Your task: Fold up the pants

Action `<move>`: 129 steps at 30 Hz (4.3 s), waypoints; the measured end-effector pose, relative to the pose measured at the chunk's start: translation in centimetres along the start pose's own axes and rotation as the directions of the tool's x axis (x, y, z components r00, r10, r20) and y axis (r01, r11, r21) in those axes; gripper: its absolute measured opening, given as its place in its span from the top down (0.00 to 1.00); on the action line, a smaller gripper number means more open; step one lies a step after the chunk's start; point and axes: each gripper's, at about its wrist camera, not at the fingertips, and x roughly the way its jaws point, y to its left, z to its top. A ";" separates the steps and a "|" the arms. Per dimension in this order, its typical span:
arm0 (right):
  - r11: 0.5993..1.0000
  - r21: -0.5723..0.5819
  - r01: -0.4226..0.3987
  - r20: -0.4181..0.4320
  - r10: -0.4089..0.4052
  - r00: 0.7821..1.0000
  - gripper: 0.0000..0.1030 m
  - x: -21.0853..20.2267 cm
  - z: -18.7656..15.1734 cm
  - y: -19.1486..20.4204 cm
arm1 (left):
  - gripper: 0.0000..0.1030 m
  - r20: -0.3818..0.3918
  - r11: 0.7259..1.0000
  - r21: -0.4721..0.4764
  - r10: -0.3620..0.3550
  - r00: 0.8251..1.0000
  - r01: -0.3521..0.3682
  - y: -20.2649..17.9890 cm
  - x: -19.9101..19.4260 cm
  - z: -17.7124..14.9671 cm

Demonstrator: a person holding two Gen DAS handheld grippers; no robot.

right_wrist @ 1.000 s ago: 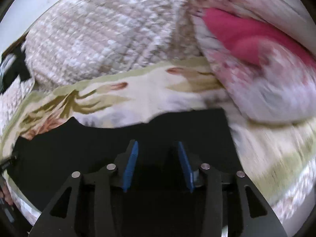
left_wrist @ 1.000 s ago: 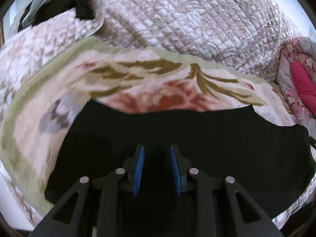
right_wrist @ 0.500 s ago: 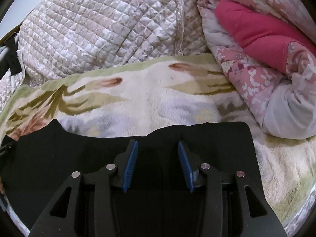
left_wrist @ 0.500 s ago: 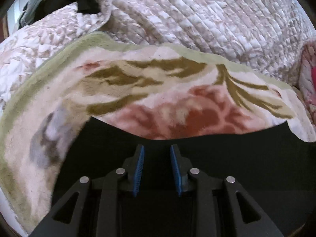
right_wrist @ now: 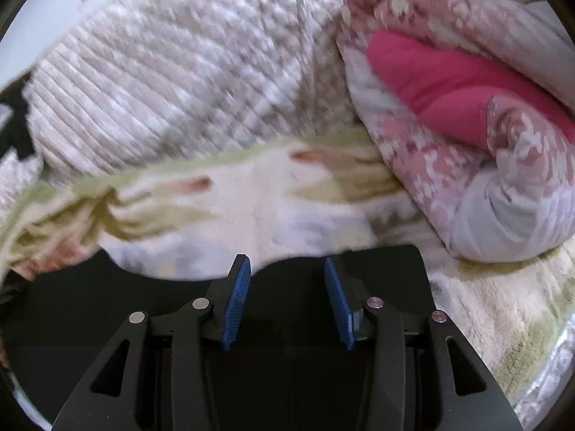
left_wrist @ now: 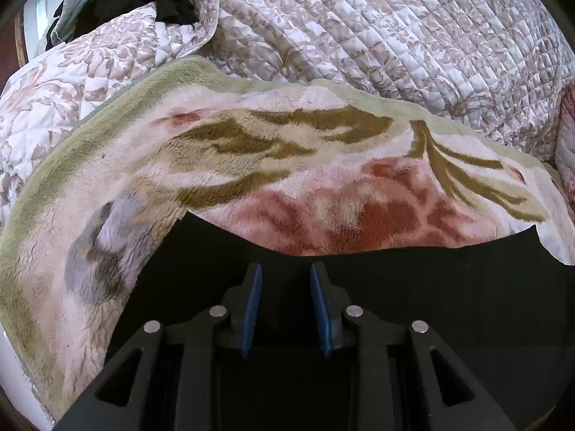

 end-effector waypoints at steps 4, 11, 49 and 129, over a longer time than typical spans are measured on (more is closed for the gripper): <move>1.000 -0.004 0.009 0.011 -0.009 1.000 0.57 -0.3 0.2 0.2 | 0.70 0.008 1.000 0.007 0.011 1.000 -0.011 0.0 -0.2 0.0; 0.998 -0.009 -0.063 0.068 0.064 0.996 0.57 -3.0 -0.3 1.3 | 0.70 0.065 1.000 0.013 -0.006 0.998 0.005 -0.6 -2.9 -0.2; 0.891 -0.330 -0.311 0.017 0.335 0.942 0.57 -9.1 -8.7 13.3 | 0.70 0.278 0.994 -0.080 0.095 0.956 -0.075 2.5 -18.0 -1.6; 0.907 -0.214 -0.362 -0.039 0.363 0.931 0.55 -8.5 -9.7 10.8 | 0.93 0.116 0.933 -0.292 -0.184 0.976 0.210 8.2 -8.5 -6.8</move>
